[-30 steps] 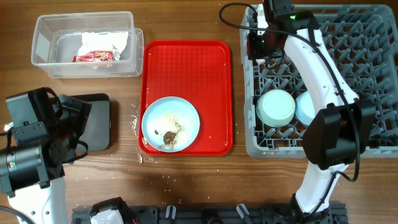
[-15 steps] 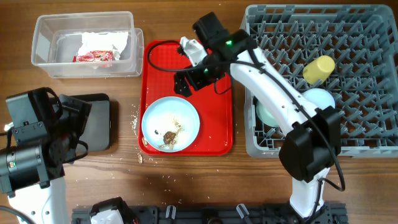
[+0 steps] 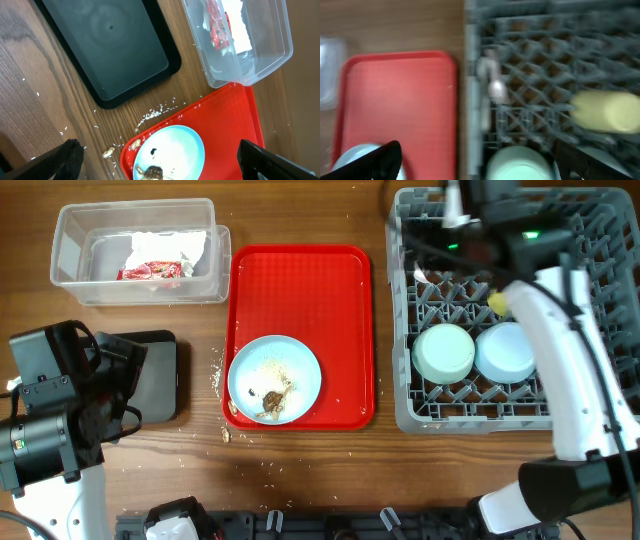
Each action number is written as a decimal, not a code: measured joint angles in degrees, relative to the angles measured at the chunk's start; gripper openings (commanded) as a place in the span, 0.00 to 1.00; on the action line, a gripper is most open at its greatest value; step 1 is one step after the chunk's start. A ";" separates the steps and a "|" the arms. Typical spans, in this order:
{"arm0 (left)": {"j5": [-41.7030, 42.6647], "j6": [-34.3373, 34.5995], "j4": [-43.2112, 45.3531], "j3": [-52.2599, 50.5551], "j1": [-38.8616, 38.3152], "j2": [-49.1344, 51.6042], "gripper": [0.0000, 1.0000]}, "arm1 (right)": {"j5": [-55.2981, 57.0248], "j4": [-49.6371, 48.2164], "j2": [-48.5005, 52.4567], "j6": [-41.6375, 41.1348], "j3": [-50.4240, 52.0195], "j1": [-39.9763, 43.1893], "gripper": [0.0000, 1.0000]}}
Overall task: Sort waste into correct bins and load items into the dishwasher rack
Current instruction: 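Release the fork in the rack and lift the right gripper away, then reach the left gripper toward the light blue plate on the red tray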
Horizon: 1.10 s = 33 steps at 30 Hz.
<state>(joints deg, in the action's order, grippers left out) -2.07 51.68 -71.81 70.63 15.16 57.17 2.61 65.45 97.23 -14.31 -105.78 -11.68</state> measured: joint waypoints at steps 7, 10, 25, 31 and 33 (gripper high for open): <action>0.00 0.00 0.02 0.00 0.02 0.00 1.00 | 2.40 1.38 0.31 -0.07 0.02 10.03 1.00; 0.00 0.00 0.02 0.00 0.00 0.00 1.00 | 2.40 1.38 0.31 -0.04 0.02 10.19 1.00; 1.01 2.34 2.43 0.00 0.00 0.00 1.00 | 2.40 1.36 0.31 -0.04 0.02 10.19 1.00; 17.94 2.47 1.95 -1.51 -5.20 0.13 1.00 | 2.40 1.27 0.31 -0.04 0.02 10.19 1.00; 21.55 1.38 3.89 -2.99 -12.17 0.98 0.98 | 2.43 1.27 0.31 -0.04 0.02 10.19 1.00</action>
<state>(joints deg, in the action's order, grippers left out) 19.49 53.06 -67.92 67.64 2.98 58.15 5.04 66.72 97.54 -14.35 -105.75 -1.50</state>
